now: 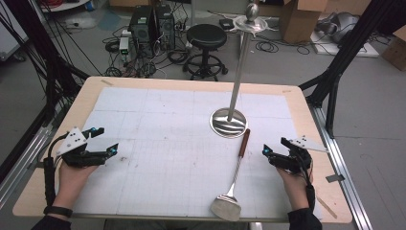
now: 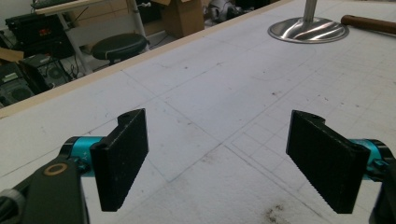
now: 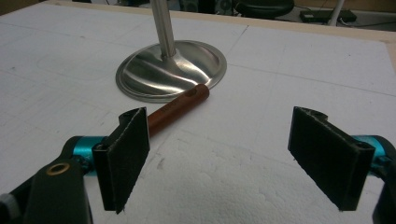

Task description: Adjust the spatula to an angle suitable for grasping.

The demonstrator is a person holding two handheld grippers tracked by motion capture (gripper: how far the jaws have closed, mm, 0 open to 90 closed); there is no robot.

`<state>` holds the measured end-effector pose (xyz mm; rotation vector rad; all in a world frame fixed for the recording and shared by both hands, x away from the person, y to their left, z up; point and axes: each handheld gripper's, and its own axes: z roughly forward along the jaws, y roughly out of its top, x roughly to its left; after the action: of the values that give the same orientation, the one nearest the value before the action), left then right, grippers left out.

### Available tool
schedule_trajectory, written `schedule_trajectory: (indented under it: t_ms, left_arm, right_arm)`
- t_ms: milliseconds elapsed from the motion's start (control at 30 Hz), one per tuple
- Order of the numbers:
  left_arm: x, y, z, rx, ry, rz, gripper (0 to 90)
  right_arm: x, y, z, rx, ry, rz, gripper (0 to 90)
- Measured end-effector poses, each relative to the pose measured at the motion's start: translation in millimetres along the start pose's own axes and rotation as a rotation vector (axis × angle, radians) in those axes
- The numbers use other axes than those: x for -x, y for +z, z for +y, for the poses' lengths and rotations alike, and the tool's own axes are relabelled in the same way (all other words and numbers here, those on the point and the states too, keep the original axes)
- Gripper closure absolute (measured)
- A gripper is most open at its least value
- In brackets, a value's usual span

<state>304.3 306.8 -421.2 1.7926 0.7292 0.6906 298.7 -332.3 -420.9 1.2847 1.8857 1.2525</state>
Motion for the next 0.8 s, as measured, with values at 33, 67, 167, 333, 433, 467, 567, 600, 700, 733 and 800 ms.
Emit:
schedule_trajectory:
  t_ms: [33,67,167,333,433,467,567,600,700,733,800]
  left_arm:
    - [-0.2,-0.1,0.0,-0.003,0.002,0.001,21.4]
    - [-0.2,-0.1,0.0,-0.003,0.002,0.001,21.4]
    - [0.0,-0.1,0.0,-0.001,0.0,0.0,21.4]
    - [0.4,0.7,-0.2,-0.006,0.002,-0.003,21.4]
    - [1.0,0.2,0.2,-0.002,0.002,-0.003,21.4]
    - [0.8,-0.2,0.4,-0.002,0.003,-0.002,21.4]
    - [0.5,-0.2,0.3,0.0,0.0,-0.002,21.5]
    - [0.3,-0.3,0.2,-0.005,0.003,0.0,21.5]
    - [0.3,0.5,-0.3,-0.011,0.002,-0.004,21.5]
    - [0.3,0.7,-0.4,-0.012,0.002,-0.005,21.5]
    - [0.5,0.9,-0.4,-0.013,0.004,-0.006,21.5]
  right_arm:
    - [0.2,0.0,-0.1,0.001,0.0,0.0,19.8]
    - [0.1,-0.1,-0.1,-0.001,0.004,-0.001,19.8]
    - [0.3,-0.2,0.0,0.001,0.004,0.002,19.8]
    - [0.3,-0.5,0.1,0.0,0.004,0.006,19.8]
    - [0.2,-1.7,0.6,0.004,0.0,0.009,19.8]
    - [0.0,-2.2,0.9,0.004,0.0,0.011,19.8]
    - [0.5,-3.1,1.6,0.005,-0.001,0.012,20.1]
    - [0.9,-3.0,1.5,0.006,-0.003,0.011,20.2]
    - [0.9,-1.8,1.1,-0.007,-0.003,0.018,22.6]
    - [0.8,-1.3,1.0,-0.011,-0.006,0.02,23.4]
    - [0.3,-0.5,1.0,-0.013,-0.017,0.028,26.0]
